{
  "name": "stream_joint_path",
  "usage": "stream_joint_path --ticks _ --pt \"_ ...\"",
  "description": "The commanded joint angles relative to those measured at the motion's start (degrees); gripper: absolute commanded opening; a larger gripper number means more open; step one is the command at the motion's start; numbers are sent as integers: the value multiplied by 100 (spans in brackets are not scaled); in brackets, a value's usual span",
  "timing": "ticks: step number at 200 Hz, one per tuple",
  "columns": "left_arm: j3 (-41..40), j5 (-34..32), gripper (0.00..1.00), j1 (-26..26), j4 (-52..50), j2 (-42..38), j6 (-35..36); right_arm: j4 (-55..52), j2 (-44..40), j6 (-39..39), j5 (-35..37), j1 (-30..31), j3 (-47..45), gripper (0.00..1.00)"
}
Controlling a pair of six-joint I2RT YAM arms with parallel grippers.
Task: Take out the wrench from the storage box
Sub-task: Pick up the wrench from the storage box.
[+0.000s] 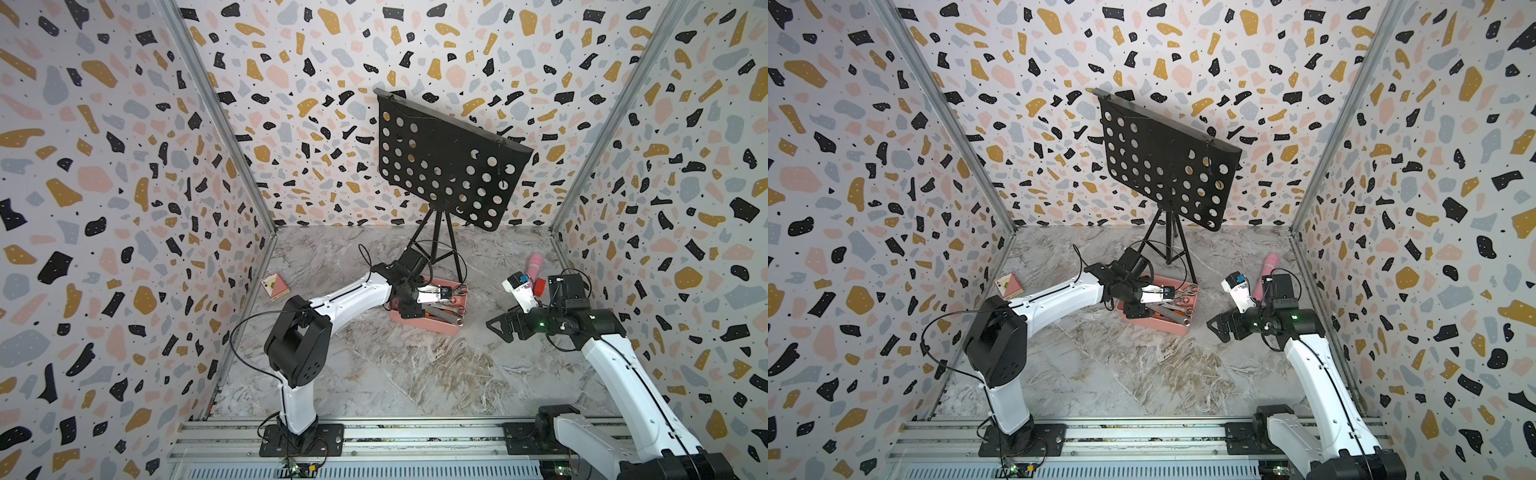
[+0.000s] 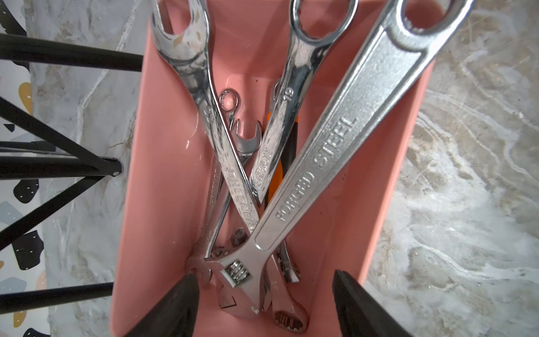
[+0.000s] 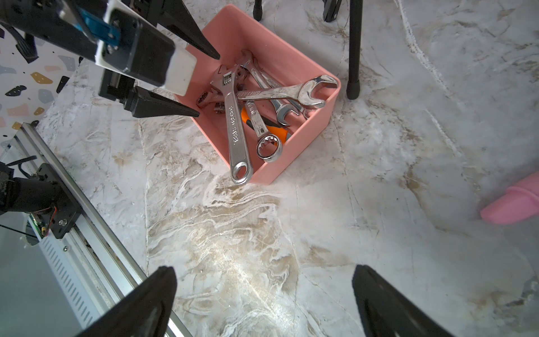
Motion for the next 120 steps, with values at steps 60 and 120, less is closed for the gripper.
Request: stream_joint_path --ticks 60,120 --pt "301 76 74 -128 -239 532 300 -46 118 -64 94 27 136 100" --pt "395 164 62 -228 -233 788 321 82 188 -29 103 31 32 100"
